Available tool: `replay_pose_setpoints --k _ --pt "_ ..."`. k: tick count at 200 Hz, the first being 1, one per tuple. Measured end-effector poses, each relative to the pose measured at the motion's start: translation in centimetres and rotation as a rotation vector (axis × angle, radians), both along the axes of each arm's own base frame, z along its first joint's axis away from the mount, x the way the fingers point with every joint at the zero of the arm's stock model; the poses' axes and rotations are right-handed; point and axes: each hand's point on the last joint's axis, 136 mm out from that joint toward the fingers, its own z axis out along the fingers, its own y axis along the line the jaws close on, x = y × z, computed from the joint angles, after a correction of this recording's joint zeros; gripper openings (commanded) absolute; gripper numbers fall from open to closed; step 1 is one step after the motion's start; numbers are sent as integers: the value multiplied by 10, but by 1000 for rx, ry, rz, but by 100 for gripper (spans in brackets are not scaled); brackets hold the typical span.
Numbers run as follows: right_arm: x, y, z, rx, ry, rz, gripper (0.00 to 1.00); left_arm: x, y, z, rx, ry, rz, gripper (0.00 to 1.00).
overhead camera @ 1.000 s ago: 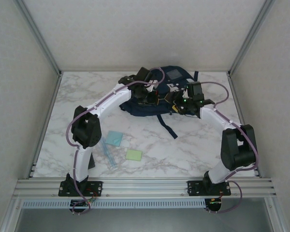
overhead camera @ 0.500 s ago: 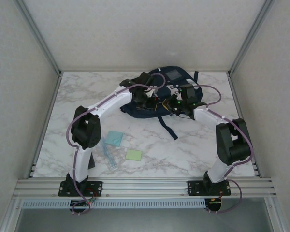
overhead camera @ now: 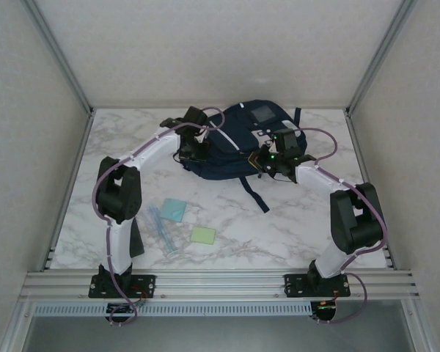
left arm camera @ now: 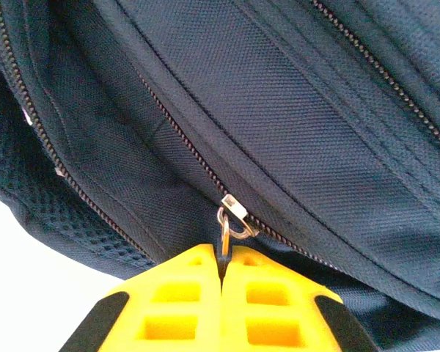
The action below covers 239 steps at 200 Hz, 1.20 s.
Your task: Pack books, pencil case, and school supplies into a backpack
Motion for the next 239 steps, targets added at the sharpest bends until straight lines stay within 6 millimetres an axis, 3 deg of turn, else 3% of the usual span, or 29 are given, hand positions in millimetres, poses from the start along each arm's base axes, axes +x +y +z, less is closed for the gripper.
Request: replay_pose_setpoints --k 27,49,70,94,112,133,156,173,199,221,230,239 --pt "5 -11 -2 -39 0 -9 0 -22 -17 19 -53 -9 -42 0" --pt "16 -28 -8 -85 20 -36 2 -51 -46 42 -115 -24 -94 0" --pt "29 -43 -12 -130 31 -60 22 -75 -73 54 -175 -19 -137 0" --pt "47 -58 1 -174 -7 -90 42 -92 -92 54 -201 11 -167 0" --pt "51 -65 16 -198 -50 -101 57 -94 -105 56 -221 30 -182 0" --pt "40 -68 38 -193 -74 -106 67 -86 -124 55 -244 35 -199 0" --pt "22 -63 68 -123 -113 -105 67 -82 -138 51 -261 50 -218 0" --pt "12 -55 75 -66 -115 -95 67 -86 -143 52 -264 56 -232 0" --pt "-1 -30 53 9 -43 -60 67 -90 -149 55 -267 53 -245 0" --pt "-4 -23 28 26 39 -68 63 -92 -148 51 -258 58 -244 0" --pt "-4 -20 19 26 63 -69 53 -92 -147 47 -256 60 -243 0" --pt "-4 -19 12 26 87 -74 36 -93 -146 43 -253 63 -242 0"
